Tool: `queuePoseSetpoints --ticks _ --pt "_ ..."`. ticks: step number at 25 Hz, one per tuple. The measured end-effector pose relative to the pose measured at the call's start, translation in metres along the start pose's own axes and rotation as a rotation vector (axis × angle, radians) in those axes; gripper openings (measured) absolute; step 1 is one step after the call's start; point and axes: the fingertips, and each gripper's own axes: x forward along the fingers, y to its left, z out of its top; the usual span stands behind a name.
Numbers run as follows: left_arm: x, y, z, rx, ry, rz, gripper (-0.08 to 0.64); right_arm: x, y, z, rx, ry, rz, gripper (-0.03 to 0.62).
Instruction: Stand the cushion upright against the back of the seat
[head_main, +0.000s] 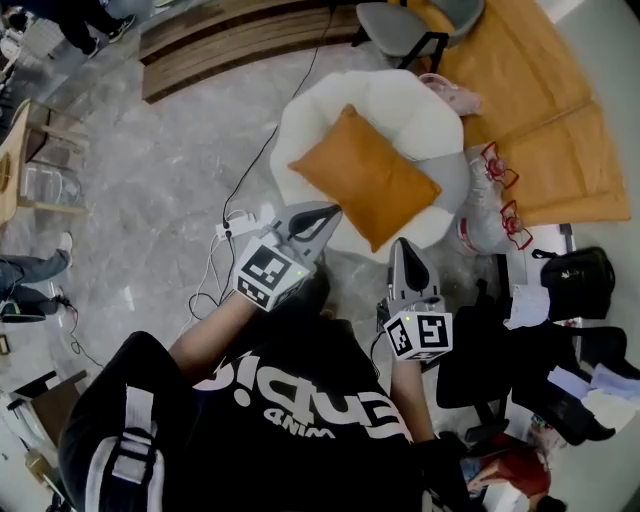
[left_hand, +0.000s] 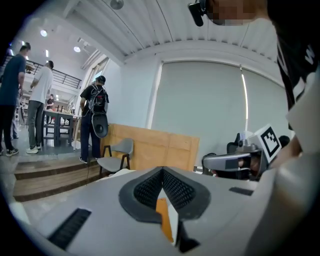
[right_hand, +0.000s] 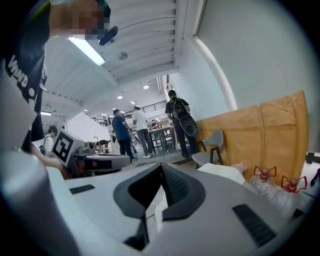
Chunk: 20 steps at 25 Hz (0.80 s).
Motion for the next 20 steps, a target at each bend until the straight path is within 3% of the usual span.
queuePoseSetpoints --ticks 8,14,20 --pt "0.050 0.069 -0.014 -0.052 0.040 -0.020 0.008 0.082 -0.027 -0.004 -0.026 0.080 0.000 0.020" --pt "0.103 0.077 -0.048 -0.049 0.113 -0.077 0.008 0.134 -0.066 -0.023 0.006 0.119 0.002 0.020" --pt "0.151 0.101 -0.065 -0.075 0.154 -0.037 0.008 0.171 -0.108 -0.044 0.050 0.156 0.005 0.020"
